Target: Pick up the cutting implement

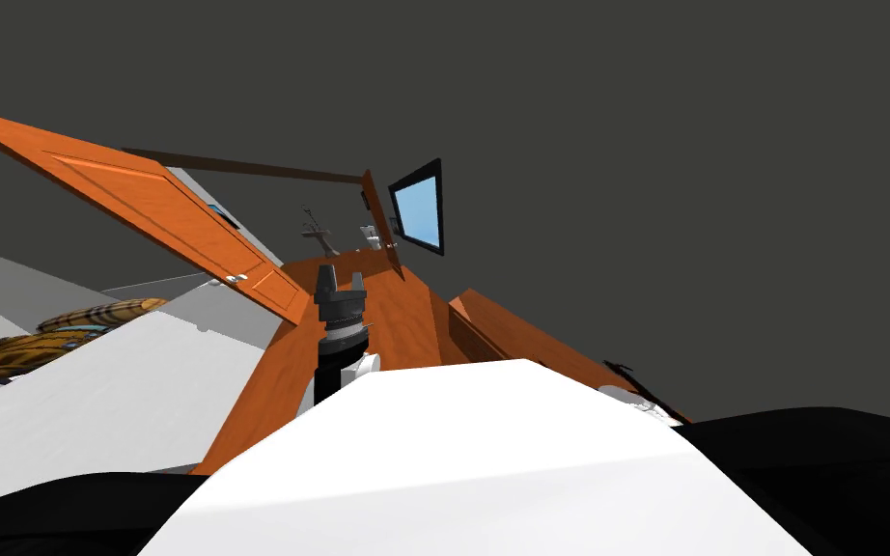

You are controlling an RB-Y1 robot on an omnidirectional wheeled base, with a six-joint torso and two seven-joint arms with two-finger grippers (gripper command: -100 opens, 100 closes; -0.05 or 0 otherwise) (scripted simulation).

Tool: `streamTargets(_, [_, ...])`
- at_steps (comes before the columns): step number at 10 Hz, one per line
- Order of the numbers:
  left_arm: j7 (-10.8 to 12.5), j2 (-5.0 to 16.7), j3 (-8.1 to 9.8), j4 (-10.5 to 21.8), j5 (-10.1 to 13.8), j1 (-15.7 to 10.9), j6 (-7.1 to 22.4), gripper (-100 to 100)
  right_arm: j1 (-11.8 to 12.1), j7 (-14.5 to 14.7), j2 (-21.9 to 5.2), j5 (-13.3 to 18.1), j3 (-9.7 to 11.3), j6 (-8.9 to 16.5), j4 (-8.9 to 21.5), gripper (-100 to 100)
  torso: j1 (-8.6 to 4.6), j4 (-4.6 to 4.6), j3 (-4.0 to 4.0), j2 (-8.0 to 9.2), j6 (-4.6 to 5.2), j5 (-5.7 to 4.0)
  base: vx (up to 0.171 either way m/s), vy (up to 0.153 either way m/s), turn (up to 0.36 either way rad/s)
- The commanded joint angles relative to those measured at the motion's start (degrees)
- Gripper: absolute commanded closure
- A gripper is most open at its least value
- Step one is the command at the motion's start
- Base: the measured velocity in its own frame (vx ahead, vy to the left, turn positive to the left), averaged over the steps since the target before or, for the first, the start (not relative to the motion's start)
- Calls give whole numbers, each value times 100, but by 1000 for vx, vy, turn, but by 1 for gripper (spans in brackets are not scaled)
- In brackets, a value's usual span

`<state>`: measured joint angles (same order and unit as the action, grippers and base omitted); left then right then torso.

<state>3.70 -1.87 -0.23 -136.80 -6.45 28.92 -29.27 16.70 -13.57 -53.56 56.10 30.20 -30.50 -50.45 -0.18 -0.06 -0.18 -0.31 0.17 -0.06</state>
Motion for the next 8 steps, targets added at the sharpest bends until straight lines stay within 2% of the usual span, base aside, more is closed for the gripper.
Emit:
streamTargets(1, [0,0,0,0,0,0,0,0,-40,-115,-83,177,138,-10,284,-100,0,0,0,0,0,0,28,-26,256])
streamTargets(2, [0,0,-1,0,0,-1,0,0,-51,-180,-133,319,239,-26,510,-100,-1,1,-1,-4,-9,2,46,-50,423])
streamTargets(3, [0,0,-1,0,0,-1,0,0,-51,-180,-133,319,239,-26,399,-100,-7,-1,-5,-10,-9,0,33,-58,216])
streamTargets(4, [0,0,0,0,0,0,0,0,-51,-180,-133,319,239,-26,518,-100,-9,-1,-4,-8,-4,-3,18,-38,31])
streamTargets(5, [0,0,0,0,0,0,0,0,-58,-240,-166,450,335,-43,725,-100,-3,0,-1,-2,0,-1,28,-42,250])
streamTargets(7, [0,0,0,0,0,-1,0,0,-61,-342,-177,677,514,-79,1086,-100,-11,-1,-6,-11,-8,-1,48,-67,433])
streamTargets(8, [0,1,0,0,0,-1,0,0,-61,-342,-177,677,514,-79,1086,-100,-15,-2,-8,-15,-8,-3,27,-59,143])
